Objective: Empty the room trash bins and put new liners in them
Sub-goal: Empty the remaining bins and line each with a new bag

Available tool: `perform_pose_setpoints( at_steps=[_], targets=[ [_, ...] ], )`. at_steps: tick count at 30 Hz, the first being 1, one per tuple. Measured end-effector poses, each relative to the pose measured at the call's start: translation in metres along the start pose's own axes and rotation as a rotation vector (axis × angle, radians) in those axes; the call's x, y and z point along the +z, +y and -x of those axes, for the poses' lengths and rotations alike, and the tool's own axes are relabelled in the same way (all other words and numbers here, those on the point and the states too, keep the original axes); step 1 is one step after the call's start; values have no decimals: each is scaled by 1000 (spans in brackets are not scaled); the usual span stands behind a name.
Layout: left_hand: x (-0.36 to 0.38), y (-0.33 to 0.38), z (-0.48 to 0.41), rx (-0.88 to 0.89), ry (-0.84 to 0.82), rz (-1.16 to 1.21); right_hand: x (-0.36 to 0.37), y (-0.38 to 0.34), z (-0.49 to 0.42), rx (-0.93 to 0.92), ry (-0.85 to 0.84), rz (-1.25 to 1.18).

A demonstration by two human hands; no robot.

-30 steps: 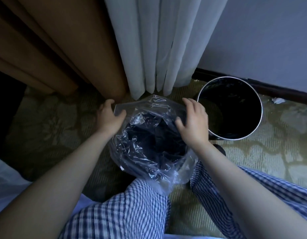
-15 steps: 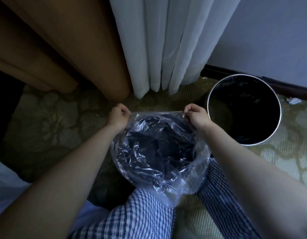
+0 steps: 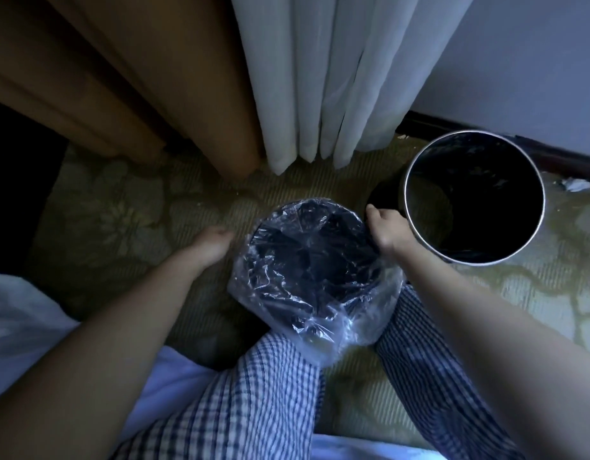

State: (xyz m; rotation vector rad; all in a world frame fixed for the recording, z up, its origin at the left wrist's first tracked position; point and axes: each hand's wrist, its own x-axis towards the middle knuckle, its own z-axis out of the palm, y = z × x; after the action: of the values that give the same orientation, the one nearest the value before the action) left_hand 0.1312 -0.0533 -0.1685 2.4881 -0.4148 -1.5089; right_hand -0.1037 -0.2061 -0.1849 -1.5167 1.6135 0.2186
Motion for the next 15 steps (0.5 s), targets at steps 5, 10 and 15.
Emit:
perform_pose_setpoints(
  at_steps=[5, 10, 15],
  targets=[
    [15, 3, 41, 127, 292, -121, 3, -1, 44, -523, 306, 215],
    [43, -20, 67, 28, 193, -302, 24, 3, 95, -636, 176, 155],
    [70, -53, 91, -65, 71, -39, 46, 37, 138, -472, 127, 112]
  ],
)
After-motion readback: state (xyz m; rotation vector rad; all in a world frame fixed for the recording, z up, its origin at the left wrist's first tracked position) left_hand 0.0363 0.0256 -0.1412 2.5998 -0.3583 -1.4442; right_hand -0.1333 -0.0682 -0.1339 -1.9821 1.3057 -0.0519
